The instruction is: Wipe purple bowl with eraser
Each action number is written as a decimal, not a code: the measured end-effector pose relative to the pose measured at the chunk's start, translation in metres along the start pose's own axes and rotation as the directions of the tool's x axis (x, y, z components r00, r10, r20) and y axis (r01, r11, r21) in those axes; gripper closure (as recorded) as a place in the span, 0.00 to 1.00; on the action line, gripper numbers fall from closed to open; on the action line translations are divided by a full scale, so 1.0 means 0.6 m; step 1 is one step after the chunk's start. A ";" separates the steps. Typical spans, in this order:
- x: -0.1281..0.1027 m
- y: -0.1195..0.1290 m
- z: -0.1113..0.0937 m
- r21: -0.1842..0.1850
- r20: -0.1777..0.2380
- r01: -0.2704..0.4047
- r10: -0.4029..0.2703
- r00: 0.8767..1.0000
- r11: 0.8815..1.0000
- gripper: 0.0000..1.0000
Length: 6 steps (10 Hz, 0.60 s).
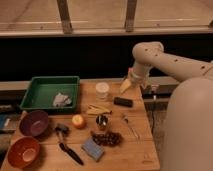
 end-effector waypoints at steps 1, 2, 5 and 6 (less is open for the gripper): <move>0.000 -0.003 0.000 0.005 0.002 0.000 0.000 1.000 1.000 0.20; 0.003 -0.007 0.000 0.005 0.002 -0.004 0.004 1.000 1.000 0.20; 0.001 0.001 0.007 -0.007 0.001 0.012 -0.012 1.000 1.000 0.20; 0.002 0.002 0.017 -0.006 0.006 0.014 -0.014 1.000 1.000 0.20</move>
